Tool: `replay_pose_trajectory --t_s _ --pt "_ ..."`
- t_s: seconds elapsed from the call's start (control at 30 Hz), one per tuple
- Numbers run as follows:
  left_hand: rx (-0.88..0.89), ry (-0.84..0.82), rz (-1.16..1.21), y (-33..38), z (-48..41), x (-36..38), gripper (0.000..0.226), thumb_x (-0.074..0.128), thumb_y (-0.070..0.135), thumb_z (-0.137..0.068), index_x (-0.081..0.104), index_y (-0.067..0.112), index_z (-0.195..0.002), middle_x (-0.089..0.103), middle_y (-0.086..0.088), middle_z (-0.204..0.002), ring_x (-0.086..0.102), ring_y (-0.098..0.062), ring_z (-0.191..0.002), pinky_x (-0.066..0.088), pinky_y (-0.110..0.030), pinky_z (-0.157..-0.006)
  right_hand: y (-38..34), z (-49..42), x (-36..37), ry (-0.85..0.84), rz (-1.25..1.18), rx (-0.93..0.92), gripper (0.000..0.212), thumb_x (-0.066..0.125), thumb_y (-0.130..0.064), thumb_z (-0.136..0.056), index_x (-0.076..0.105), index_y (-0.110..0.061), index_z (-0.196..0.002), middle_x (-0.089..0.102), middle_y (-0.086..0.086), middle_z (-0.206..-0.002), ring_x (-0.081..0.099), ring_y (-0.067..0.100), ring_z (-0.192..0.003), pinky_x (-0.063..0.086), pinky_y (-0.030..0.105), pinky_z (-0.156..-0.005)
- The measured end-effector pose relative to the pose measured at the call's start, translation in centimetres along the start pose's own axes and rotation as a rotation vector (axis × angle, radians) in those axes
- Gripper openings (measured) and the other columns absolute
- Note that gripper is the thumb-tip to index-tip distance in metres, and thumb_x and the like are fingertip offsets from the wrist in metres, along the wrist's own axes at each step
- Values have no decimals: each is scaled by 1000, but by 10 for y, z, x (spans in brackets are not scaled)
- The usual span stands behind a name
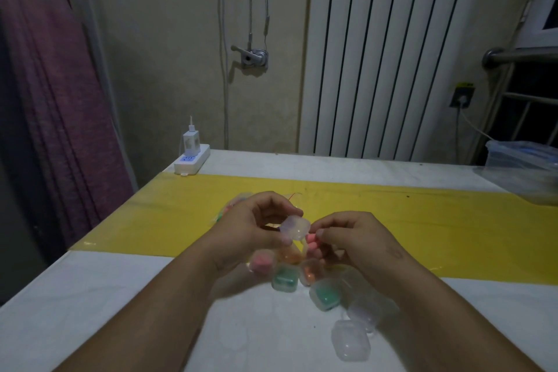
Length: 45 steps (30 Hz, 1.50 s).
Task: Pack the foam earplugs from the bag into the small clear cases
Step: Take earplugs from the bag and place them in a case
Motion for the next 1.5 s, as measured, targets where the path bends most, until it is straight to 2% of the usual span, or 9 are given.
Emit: replay_pose_trajectory --t_s 0.2,0.37,0.53,0.67,0.83,0.97,1.13,1.37,1.5 --pt "6 22 5 -3 0 1 41 72 -6 -60 67 8 -98 72 -6 -108 65 -17 -97 54 -32 -83 5 1 3 -76 -78 47 16 60 -4 -92 71 5 -84 63 17 -69 56 25 -58 54 32 -58" --pt "-8 35 -18 -4 0 3 45 66 -23 -73 73 13 -99 73 4 -108 67 -17 -101 55 -29 -85 8 0 5 -49 -91 20 13 64 -2 -89 70 8 -84 61 15 -64 52 21 -50 53 27 -51" --pt "12 171 -216 -3 -2 7 37 84 -3 -66 75 26 -87 70 -6 -99 70 -21 -95 59 -36 -85 10 -2 4 11 -59 -4 13 70 -9 -86 73 4 -85 64 23 -74 57 30 -65 55 32 -55" --pt "97 207 -385 -6 -4 12 30 85 16 -64 73 27 -89 71 -1 -87 70 -13 -84 59 -36 -83 11 -4 4 57 -9 -31 11 72 -11 -85 74 0 -83 66 22 -73 61 29 -66 56 34 -58" --pt "165 198 -448 -7 -4 15 27 81 11 -72 70 23 -93 70 8 -86 69 -7 -85 59 -32 -81 11 -3 5 41 21 -44 11 71 -10 -87 74 -1 -82 65 15 -68 60 23 -60 53 31 -56" --pt "157 214 -300 -3 -3 18 32 74 0 -79 74 28 -96 70 5 -99 69 -8 -94 57 -27 -83 12 -4 5 48 -28 -57 12 64 -3 -90 70 7 -85 60 17 -67 55 22 -58 52 31 -57" --pt "66 249 -169 -2 -3 12 31 82 -2 -67 67 22 -80 74 -8 -93 71 -22 -91 58 -47 -86 12 -4 6 -49 -80 8 17 59 -2 -93 68 12 -89 57 12 -68 50 15 -54 48 22 -50" --pt "106 236 -311 -3 -5 14 26 85 10 -65 69 20 -82 73 6 -94 67 -22 -86 56 -48 -83 10 -5 5 -18 -127 16 19 61 -5 -92 68 13 -90 56 13 -65 51 16 -52 47 23 -48" --pt "134 257 -329 -5 -5 14 21 78 20 -65 68 18 -83 72 -1 -87 67 -28 -86 56 -50 -82 11 -6 4 13 -69 -9 20 65 -11 -91 71 8 -85 58 14 -68 53 18 -56 48 25 -52"
Point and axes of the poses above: each hand's wrist, its own z-axis away from the middle knuckle, its own x-axis out of the palm, y = z × x, the point moved 1 cm from there along -z, towards the middle knuckle
